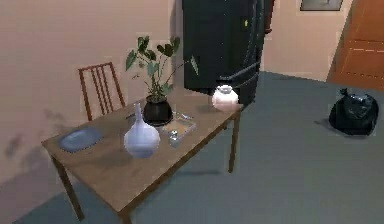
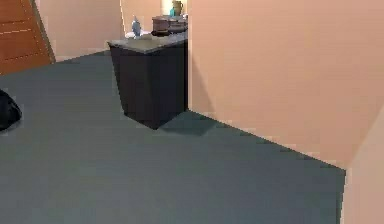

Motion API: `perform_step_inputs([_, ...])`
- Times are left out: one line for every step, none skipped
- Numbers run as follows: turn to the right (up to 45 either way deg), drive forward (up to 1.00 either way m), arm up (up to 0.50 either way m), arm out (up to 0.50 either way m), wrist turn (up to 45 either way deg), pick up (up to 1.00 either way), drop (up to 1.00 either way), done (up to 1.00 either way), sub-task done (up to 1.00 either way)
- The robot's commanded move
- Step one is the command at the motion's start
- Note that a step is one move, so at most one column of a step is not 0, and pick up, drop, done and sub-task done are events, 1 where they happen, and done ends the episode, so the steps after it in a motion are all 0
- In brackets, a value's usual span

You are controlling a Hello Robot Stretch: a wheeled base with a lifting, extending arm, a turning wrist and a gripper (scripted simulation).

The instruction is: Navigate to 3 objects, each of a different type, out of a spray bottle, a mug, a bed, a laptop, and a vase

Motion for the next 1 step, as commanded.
perform_step_inputs([45.0, 0.0, 0.0, 0.0, 0.0, 0.0, 0.0, 0.0, 0.0])
